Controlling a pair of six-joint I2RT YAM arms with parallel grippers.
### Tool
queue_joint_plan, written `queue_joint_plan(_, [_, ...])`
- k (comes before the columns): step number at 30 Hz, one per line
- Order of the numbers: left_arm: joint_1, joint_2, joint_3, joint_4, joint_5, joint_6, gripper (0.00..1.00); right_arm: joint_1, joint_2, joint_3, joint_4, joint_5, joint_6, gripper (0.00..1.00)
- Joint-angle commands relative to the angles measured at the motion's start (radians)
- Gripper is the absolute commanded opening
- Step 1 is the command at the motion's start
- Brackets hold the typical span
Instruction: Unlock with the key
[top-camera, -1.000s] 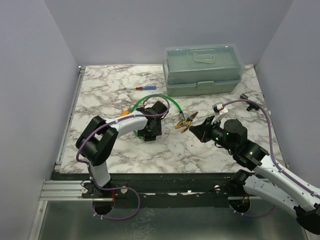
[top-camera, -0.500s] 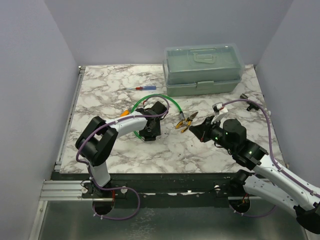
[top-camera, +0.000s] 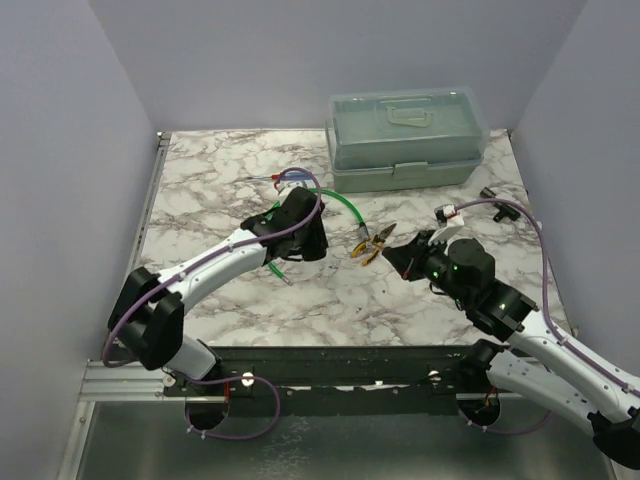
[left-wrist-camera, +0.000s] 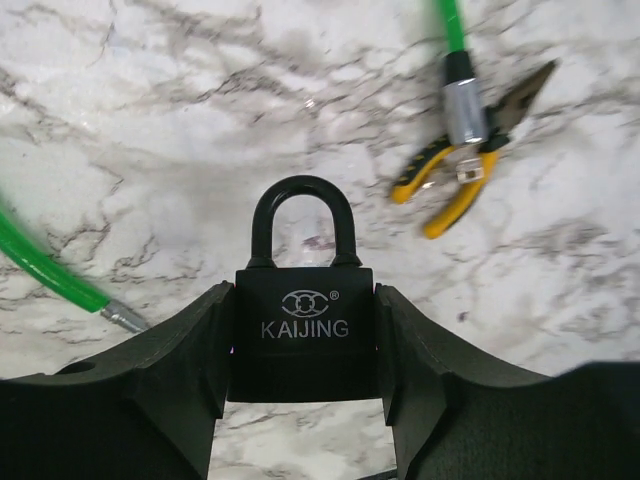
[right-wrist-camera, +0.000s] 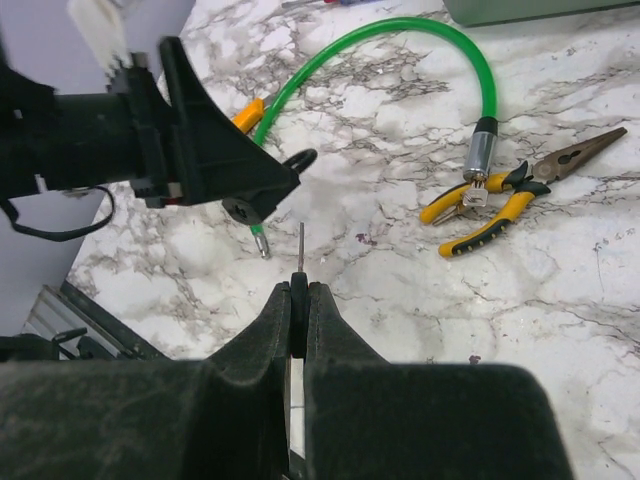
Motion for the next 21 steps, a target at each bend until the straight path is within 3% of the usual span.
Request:
queue_joint_plan(1, [0.021, -0.13, -0.024, 0.145, 0.033, -0.092, 0.0, 0.001, -0.021, -0.015, 0.004, 0.066, 0.05, 0.0])
queue_joint_plan(9, [0.032, -0.264, -0.164, 0.247, 0.02, -0.255, 0.0, 0.001, -0.002, -0.029, 0.026, 0.067, 0.095, 0.0])
queue_joint_plan(15, [0.031, -0.444, -0.544, 0.723, 0.002, -0.53, 0.0, 0.001, 0.051, -0.047, 0.092, 0.009, 0.115, 0.0])
queue_joint_plan(21, [0.03, -0.505, -0.643, 0.794, -0.089, -0.668, 0.0, 0.001, 0.106, -0.043, 0.147, -0.064, 0.131, 0.0])
